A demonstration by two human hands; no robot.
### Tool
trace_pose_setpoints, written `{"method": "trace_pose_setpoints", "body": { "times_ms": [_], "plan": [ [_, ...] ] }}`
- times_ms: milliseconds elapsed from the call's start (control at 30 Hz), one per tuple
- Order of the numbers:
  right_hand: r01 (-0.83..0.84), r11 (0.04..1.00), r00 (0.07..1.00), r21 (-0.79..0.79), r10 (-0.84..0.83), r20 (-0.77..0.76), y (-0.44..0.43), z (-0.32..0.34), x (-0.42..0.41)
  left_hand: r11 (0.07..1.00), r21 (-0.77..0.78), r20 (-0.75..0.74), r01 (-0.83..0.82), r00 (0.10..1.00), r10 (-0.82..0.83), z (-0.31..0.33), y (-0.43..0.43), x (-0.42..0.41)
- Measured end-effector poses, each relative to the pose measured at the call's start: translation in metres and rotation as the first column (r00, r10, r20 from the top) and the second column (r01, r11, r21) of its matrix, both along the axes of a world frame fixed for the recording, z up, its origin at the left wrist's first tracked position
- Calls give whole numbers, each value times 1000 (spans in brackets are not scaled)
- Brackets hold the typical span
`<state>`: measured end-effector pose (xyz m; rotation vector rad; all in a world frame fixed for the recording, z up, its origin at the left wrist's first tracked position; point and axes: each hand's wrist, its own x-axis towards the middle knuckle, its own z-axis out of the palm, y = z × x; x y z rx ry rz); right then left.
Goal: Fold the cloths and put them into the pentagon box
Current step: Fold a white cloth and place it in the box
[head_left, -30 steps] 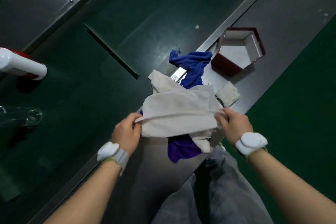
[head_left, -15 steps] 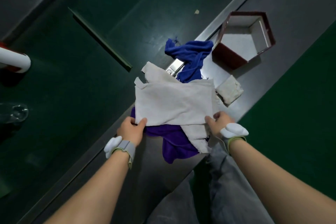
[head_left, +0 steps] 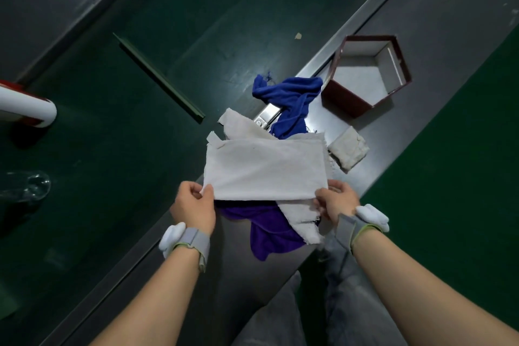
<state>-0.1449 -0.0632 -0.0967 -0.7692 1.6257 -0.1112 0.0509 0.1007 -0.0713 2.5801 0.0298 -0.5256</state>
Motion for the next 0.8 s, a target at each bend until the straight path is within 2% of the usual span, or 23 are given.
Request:
{"method": "trace_pose_setpoints", "body": {
  "times_ms": [100,167,200,300,367,433,500,567,600,667,733,800],
  "plan": [
    [-274,947,955,-170,288,67,3,16,1,947,-161,164,277,954,-251,19,-31,-21],
    [-416,864,898,-284,440,20,6,24,1,851,-228,181,473,880,-440,25,-58,-43],
    [-436,847,888,-304,460,10,7,27,2,800,-234,177,553,833,-524,25,-70,-55],
    [-397,877,910,-272,414,8,5,29,8,654,-187,123,733,678,-725,22,-92,-86],
    [-372,905,928,-207,369,-54,-1,27,10,587,-208,3,782,601,-799,17,-94,-98],
    [-256,957,966,-135,246,-85,-3,23,8,554,-278,-117,785,544,-831,15,-90,-100],
    [-158,983,987,-97,153,-58,3,22,4,588,-295,-131,753,578,-805,14,-79,-96],
    [-107,991,994,-83,106,-18,10,22,3,710,-213,-60,671,717,-695,9,-68,-90],
    [-79,995,997,-67,80,2,12,24,3,793,-169,-83,585,793,-603,5,-64,-86],
    [11,1000,997,-13,-10,72,13,29,6,932,-59,-294,357,886,-358,-3,-61,-78],
    [72,997,987,15,-74,144,12,34,8,985,16,-518,172,844,-139,-9,-61,-72],
    [72,997,978,-4,-70,197,9,42,9,998,-64,-645,-23,764,-24,-9,-65,-69]
  ]
}}
